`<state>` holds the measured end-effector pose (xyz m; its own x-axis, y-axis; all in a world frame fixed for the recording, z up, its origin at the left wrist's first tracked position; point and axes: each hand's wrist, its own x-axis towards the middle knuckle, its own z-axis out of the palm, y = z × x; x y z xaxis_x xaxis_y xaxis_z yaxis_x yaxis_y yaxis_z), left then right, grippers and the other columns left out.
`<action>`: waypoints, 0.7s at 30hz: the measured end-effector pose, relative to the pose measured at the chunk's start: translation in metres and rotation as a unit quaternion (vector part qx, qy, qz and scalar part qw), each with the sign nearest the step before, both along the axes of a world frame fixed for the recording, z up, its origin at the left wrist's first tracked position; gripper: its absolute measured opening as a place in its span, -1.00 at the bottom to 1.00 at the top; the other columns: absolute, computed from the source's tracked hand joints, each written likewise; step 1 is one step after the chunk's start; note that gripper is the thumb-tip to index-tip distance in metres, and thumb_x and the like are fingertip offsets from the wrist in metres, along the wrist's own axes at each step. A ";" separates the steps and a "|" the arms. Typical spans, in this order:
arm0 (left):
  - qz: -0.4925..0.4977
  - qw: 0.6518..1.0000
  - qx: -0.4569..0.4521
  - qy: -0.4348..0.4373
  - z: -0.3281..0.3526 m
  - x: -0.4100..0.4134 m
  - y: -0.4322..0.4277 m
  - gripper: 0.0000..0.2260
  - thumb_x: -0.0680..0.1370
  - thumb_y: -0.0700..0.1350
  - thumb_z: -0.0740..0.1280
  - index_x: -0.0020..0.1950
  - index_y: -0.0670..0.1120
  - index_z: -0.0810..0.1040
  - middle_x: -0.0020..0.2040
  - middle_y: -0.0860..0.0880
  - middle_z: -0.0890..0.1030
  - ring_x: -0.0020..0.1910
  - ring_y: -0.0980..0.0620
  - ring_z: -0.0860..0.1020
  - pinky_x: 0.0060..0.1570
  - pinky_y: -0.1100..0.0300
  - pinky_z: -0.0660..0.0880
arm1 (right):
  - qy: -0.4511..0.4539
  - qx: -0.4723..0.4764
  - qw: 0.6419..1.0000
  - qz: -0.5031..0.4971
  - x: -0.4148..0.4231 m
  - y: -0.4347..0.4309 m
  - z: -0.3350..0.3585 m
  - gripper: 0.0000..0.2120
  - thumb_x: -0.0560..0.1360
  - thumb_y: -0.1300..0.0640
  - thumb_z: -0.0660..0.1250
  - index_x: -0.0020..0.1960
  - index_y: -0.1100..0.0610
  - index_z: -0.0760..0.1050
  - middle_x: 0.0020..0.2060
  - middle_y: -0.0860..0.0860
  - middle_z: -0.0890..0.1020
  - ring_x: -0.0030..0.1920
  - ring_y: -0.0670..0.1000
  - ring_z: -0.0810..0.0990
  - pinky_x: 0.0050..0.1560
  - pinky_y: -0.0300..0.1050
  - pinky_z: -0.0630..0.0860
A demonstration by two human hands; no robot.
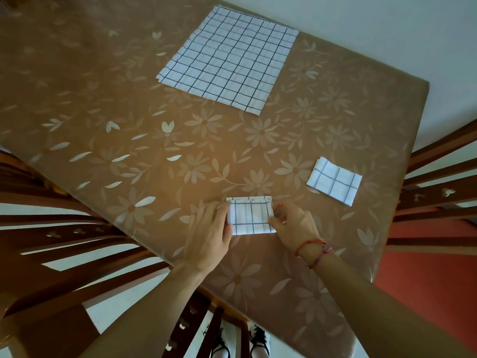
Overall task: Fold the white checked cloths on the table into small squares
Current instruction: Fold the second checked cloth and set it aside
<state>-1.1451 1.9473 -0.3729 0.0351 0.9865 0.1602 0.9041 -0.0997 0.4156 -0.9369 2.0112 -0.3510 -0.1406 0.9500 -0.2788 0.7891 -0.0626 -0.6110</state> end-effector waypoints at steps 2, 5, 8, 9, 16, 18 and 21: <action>-0.057 0.996 0.005 0.064 -0.004 -0.002 0.002 -0.59 0.53 -0.14 0.36 0.37 -0.14 0.43 0.29 -0.09 0.47 0.29 -0.09 0.43 0.29 -0.19 0.40 | -0.010 0.008 1.000 0.002 -0.002 0.001 -0.001 -0.80 0.45 0.13 0.37 0.08 0.04 0.52 -0.18 -0.06 0.65 -0.21 -0.05 0.58 -0.22 -0.25 0.48; -0.091 0.991 0.004 0.096 -0.010 -0.004 0.004 -0.60 0.57 -0.13 0.31 0.40 -0.15 0.42 0.39 -0.10 0.42 0.38 -0.08 0.39 0.36 -0.12 0.33 | -0.016 0.012 1.000 -0.010 -0.003 0.003 -0.002 -0.82 0.45 0.11 0.38 0.05 0.02 0.53 -0.20 -0.08 0.65 -0.22 -0.06 0.58 -0.20 -0.22 0.50; -0.085 0.991 -0.015 0.100 -0.014 -0.008 0.006 -0.61 0.60 -0.10 0.22 0.42 -0.16 0.41 0.46 -0.11 0.37 0.45 -0.07 0.33 0.42 -0.12 0.25 | -0.031 0.003 0.999 -0.016 -0.005 0.006 -0.003 -0.84 0.45 0.08 0.37 0.03 -0.01 0.55 -0.25 -0.13 0.60 -0.20 -0.04 0.60 -0.22 -0.21 0.47; -0.085 0.991 -0.021 0.102 -0.016 -0.008 0.006 -0.61 0.61 -0.09 0.19 0.43 -0.16 0.40 0.47 -0.11 0.36 0.45 -0.07 0.32 0.42 -0.12 0.23 | -0.037 0.002 0.999 -0.015 -0.005 0.008 -0.003 -0.84 0.45 0.08 0.36 0.03 -0.02 0.55 -0.26 -0.13 0.60 -0.20 -0.03 0.59 -0.22 -0.21 0.47; -0.088 0.986 -0.065 0.123 -0.020 -0.009 0.011 -0.56 0.64 -0.03 0.00 0.47 -0.15 0.35 0.51 -0.08 0.31 0.49 -0.04 0.25 0.41 -0.15 0.27 | -0.045 -0.007 0.999 -0.021 -0.007 0.012 -0.003 -0.86 0.46 0.07 0.33 0.01 -0.01 0.48 -0.28 -0.09 0.59 -0.22 0.03 0.56 -0.25 -0.17 0.40; -0.086 0.985 -0.077 0.128 -0.022 -0.010 0.011 -0.54 0.65 -0.03 0.00 0.50 -0.16 0.30 0.54 -0.06 0.27 0.53 -0.03 0.18 0.42 -0.16 0.26 | -0.055 0.000 0.998 -0.013 -0.008 0.012 -0.002 -0.86 0.45 0.08 0.32 0.00 0.01 0.46 -0.28 -0.06 0.60 -0.23 0.06 0.58 -0.28 -0.14 0.43; -0.087 0.985 -0.079 0.124 -0.025 -0.012 0.011 -0.53 0.66 -0.02 -0.03 0.54 -0.15 0.24 0.56 -0.05 0.22 0.56 -0.01 0.10 0.45 -0.14 0.22 | -0.100 0.045 0.994 0.007 -0.011 0.011 -0.001 -0.83 0.45 0.06 0.31 0.01 0.06 0.40 -0.21 -0.02 0.59 -0.25 0.12 0.59 -0.33 -0.07 0.49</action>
